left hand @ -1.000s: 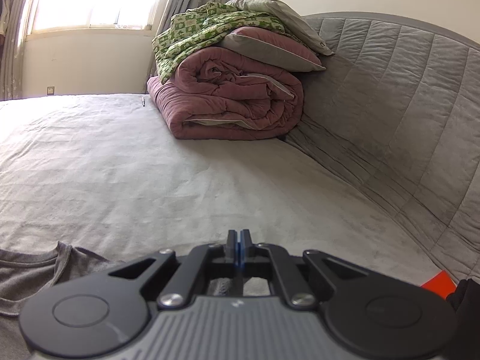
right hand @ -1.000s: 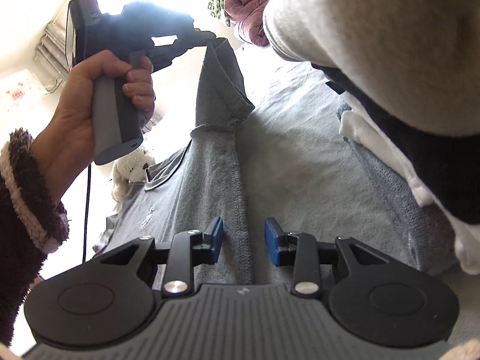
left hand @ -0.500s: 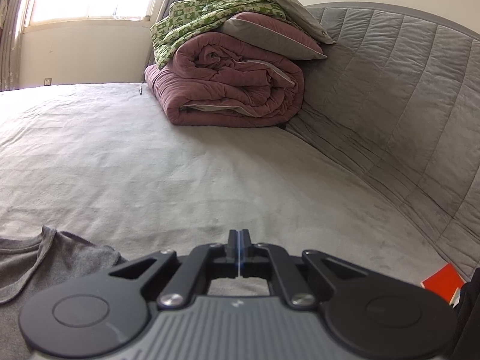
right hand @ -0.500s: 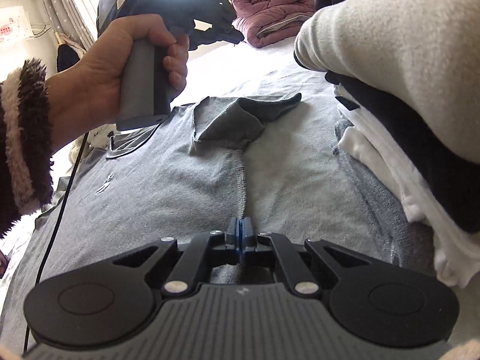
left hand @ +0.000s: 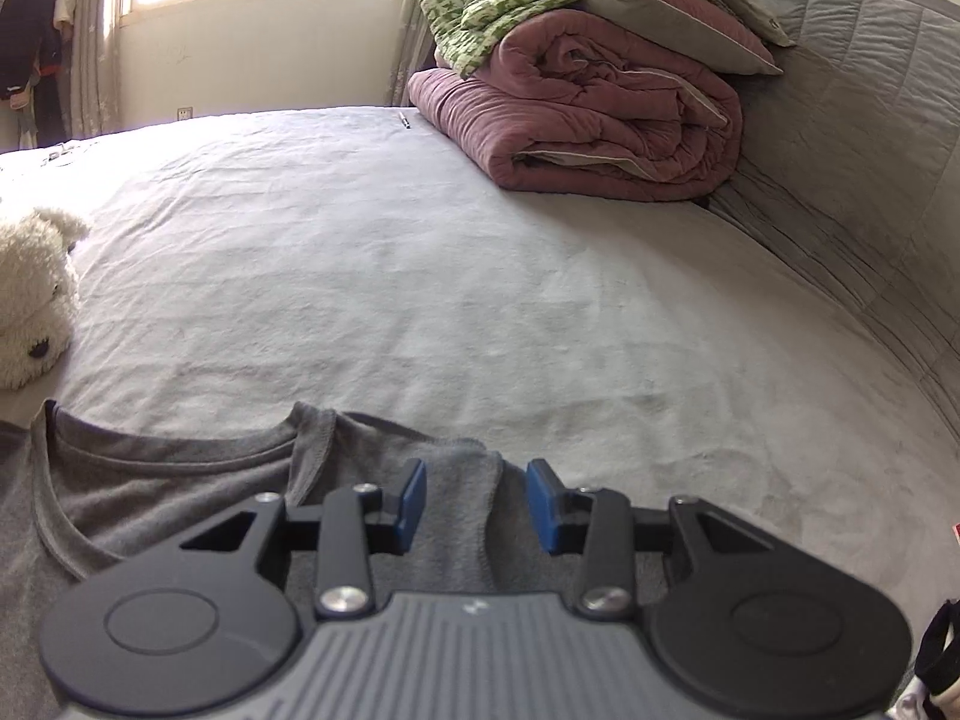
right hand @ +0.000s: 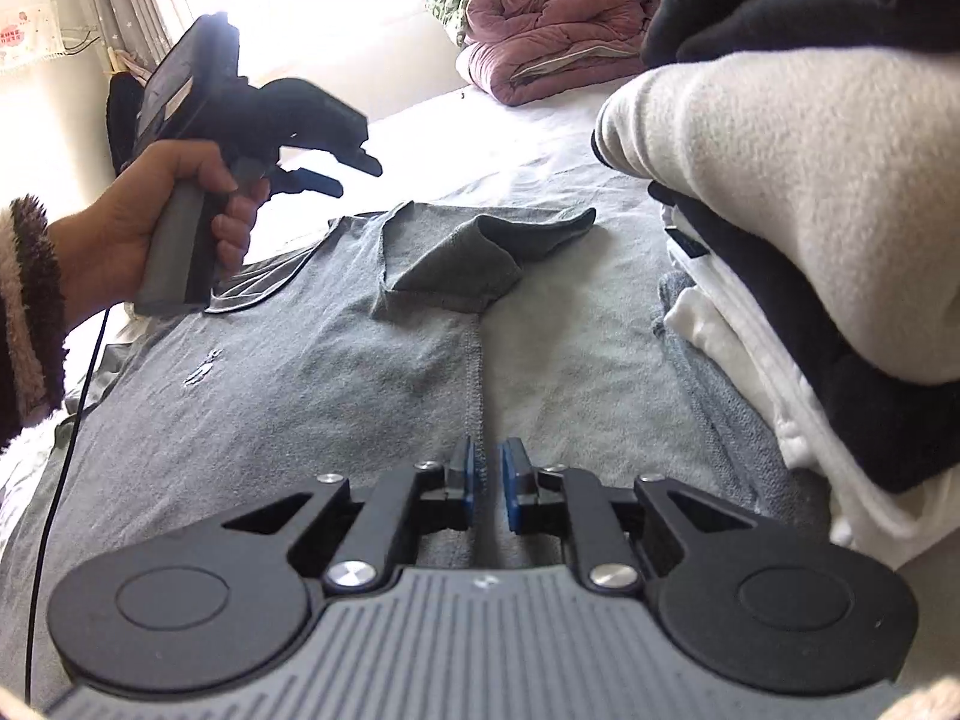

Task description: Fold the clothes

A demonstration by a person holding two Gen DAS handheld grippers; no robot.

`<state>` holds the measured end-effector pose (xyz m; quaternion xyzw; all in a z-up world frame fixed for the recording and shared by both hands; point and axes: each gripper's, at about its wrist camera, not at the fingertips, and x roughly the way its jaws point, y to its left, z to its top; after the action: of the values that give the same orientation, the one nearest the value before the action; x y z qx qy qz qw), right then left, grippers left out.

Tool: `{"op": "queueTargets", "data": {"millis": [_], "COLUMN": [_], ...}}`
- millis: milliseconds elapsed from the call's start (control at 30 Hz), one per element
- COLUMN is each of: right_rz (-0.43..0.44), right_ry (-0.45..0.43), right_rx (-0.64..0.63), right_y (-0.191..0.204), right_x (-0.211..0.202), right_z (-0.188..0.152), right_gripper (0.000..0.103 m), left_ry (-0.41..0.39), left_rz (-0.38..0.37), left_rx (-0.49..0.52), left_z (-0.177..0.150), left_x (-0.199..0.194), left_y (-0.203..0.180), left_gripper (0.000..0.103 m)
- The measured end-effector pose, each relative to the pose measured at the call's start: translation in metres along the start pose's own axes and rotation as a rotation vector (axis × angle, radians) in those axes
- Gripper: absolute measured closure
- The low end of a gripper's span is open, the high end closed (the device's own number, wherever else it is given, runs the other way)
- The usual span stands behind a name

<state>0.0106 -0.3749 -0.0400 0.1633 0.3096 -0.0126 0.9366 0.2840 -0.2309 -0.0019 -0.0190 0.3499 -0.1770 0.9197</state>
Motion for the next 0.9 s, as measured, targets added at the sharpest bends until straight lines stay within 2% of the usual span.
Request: {"op": "queueTargets", "data": {"millis": [67, 200, 333, 433, 567, 667, 833, 900], "right_rz": [-0.011, 0.035, 0.119, 0.111, 0.095, 0.092, 0.110, 0.071], "right_ry": [-0.007, 0.001, 0.040, 0.033, -0.051, -0.083, -0.044, -0.005], "right_rx": [-0.004, 0.059, 0.229, 0.279, 0.162, -0.013, -0.244, -0.308], "right_y": [0.001, -0.011, -0.036, -0.043, -0.024, 0.010, 0.069, 0.079], "right_x": [-0.002, -0.008, -0.017, -0.030, -0.057, -0.065, -0.041, -0.031], "right_z": [0.002, 0.009, 0.008, 0.001, -0.007, -0.017, -0.044, -0.057], "right_gripper": [0.071, 0.071, 0.071, 0.071, 0.071, 0.071, 0.071, 0.069], "left_ry": [0.006, -0.005, -0.034, -0.040, -0.087, -0.114, -0.141, -0.145], "left_rz": [-0.005, 0.008, -0.015, -0.029, -0.021, 0.008, 0.085, 0.120], "left_rx": [-0.014, 0.000, -0.041, -0.085, -0.114, -0.115, -0.079, -0.075], "left_z": [-0.017, -0.059, -0.105, -0.134, -0.166, -0.191, -0.222, -0.232], "left_x": [-0.010, -0.039, -0.079, -0.108, -0.150, -0.178, -0.216, -0.230], "left_y": [0.014, 0.042, 0.081, 0.108, 0.135, 0.150, 0.168, 0.179], "left_gripper": [0.062, 0.059, 0.056, 0.056, 0.053, 0.052, 0.051, 0.048]}}
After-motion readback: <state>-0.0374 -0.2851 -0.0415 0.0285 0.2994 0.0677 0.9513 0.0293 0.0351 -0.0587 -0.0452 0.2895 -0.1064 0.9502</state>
